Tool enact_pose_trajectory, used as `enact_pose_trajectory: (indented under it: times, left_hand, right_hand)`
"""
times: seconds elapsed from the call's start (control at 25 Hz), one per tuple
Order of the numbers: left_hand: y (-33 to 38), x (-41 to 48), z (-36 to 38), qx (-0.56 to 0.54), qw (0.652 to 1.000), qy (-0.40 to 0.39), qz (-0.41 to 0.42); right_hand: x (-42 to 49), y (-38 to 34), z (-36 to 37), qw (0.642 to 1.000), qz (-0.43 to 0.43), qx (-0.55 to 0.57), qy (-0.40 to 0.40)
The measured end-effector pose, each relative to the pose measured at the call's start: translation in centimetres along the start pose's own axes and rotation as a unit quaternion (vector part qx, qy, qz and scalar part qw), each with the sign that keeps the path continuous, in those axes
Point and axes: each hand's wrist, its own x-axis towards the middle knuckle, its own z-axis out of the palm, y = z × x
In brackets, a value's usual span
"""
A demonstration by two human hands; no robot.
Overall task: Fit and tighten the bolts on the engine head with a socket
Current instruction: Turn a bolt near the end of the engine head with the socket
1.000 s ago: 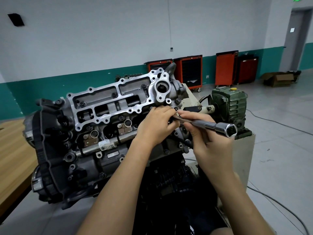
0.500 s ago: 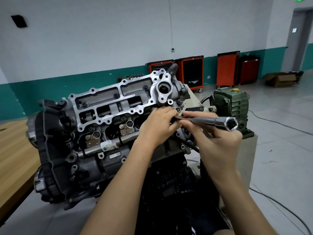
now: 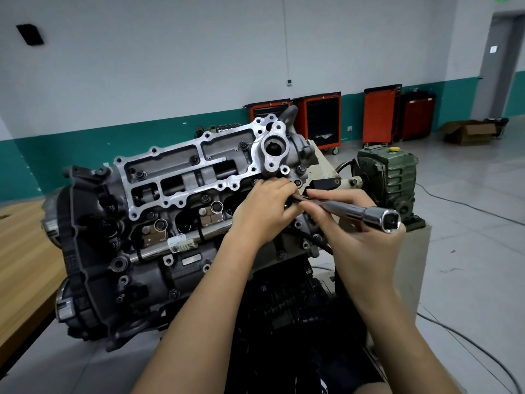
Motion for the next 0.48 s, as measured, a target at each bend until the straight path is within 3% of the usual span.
enact_pose_trajectory:
  times: [0.16, 0.24, 0.36, 0.48]
  left_hand:
    - [-0.09, 0.06, 0.06, 0.007, 1.000, 0.000, -0.003]
    - [-0.05, 0.00, 0.02, 0.008, 1.000, 0.001, -0.005]
    - [0.02, -0.02, -0.05, 0.002, 1.000, 0.003, -0.001]
    - [0.01, -0.02, 0.02, 0.008, 1.000, -0.004, -0.005]
  right_hand:
    - [-0.48, 0.24, 0.07, 0.997, -0.048, -0.031, -0.056]
    - [-0.09, 0.24, -0.15, 0.997, -0.057, -0.046, -0.039]
    - [0.11, 0.08, -0.21, 1.000, -0.025, -0.018, 0.003]
    - [-0.40, -0.04, 0.12, 0.999, -0.013, -0.017, -0.030]
